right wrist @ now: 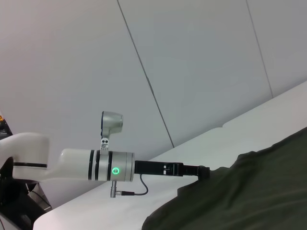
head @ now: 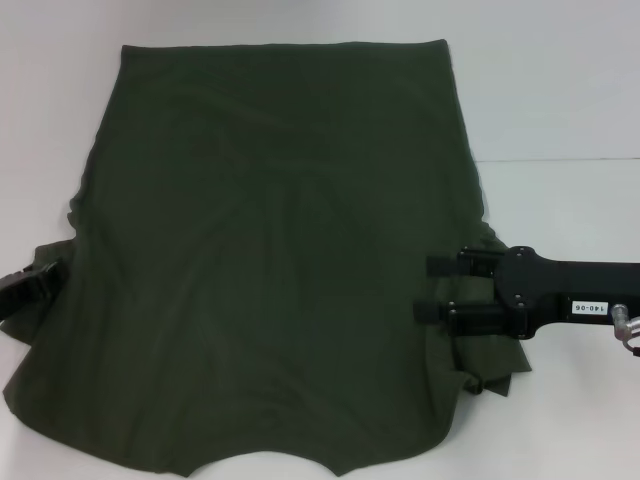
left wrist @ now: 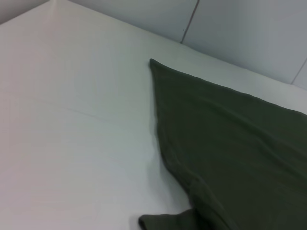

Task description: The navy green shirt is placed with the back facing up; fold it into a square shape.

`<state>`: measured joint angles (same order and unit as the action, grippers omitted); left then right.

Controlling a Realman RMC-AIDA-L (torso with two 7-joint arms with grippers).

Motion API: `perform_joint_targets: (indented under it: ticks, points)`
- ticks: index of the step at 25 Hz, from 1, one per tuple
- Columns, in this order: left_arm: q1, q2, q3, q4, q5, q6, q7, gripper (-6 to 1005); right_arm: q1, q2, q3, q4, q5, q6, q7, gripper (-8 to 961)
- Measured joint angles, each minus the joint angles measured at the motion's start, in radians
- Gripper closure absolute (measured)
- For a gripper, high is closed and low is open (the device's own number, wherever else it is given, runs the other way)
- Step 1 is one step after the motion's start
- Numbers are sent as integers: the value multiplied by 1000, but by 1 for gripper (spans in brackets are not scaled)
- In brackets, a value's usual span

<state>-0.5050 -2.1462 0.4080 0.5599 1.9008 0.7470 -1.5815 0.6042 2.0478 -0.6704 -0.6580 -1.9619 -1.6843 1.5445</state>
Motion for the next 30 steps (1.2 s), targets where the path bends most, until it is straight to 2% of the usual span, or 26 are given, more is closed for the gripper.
perform_joint_targets:
  ticks: [3,8,14,30]
  points:
    - [-1,0,0,0,0,-7,0,533,0,0,0,0,0,-1,0,84]
    - [-3,0,0,0,2,-14,0,803,0,0,0,0,0,-1,0,85]
    - [-9,5,0,16,3,-14,-2,970,-2,1,0,0,15,0,-3,86]
    - [-54,30,3,37,4,-128,50,972,-8,19,0,27,25,0,-8,87]
